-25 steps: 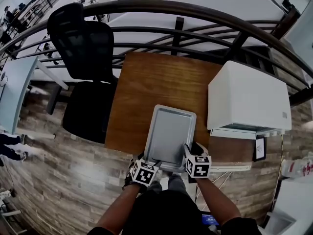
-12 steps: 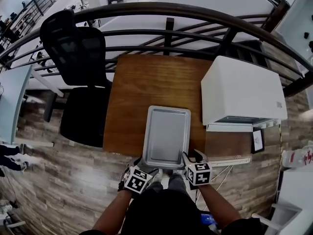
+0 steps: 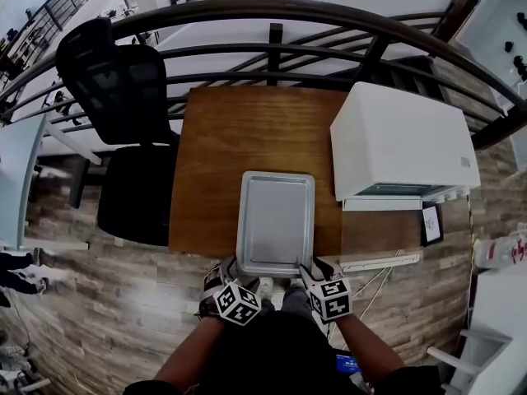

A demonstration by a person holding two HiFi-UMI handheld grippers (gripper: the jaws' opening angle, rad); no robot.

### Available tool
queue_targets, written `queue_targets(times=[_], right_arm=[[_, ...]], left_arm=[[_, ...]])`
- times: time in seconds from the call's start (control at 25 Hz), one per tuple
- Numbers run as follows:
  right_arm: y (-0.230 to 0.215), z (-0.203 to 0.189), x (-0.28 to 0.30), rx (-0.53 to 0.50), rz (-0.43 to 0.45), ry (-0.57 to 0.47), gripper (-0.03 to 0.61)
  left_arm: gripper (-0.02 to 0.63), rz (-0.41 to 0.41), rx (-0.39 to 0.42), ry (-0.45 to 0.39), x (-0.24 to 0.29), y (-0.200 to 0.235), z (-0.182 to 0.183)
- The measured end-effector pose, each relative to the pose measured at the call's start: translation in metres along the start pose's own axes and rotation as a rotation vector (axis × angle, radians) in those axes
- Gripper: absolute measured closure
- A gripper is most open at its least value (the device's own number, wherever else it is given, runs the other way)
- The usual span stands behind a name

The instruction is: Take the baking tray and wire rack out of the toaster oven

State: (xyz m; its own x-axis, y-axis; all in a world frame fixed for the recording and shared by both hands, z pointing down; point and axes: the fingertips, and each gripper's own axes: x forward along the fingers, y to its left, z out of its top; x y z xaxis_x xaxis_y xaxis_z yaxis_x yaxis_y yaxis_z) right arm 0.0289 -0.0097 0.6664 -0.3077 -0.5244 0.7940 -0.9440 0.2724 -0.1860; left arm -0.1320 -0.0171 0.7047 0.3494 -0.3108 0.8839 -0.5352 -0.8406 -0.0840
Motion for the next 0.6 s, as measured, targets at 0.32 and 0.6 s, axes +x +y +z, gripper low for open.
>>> queue_targets(times=[0.32,0.6], right_arm=[[-0.021,0.01,0.015,0.057,-0.071,0.0,0.431],[-0.054,0.041,0.033,-0.007,-0.169,-0.021,0.446]], left_arm=[[0.21,-0.058,0.012,0.045,0.013,0.011,0.02],[0.21,-0.082,0.0,0.084,0.034,0.031,0.054]])
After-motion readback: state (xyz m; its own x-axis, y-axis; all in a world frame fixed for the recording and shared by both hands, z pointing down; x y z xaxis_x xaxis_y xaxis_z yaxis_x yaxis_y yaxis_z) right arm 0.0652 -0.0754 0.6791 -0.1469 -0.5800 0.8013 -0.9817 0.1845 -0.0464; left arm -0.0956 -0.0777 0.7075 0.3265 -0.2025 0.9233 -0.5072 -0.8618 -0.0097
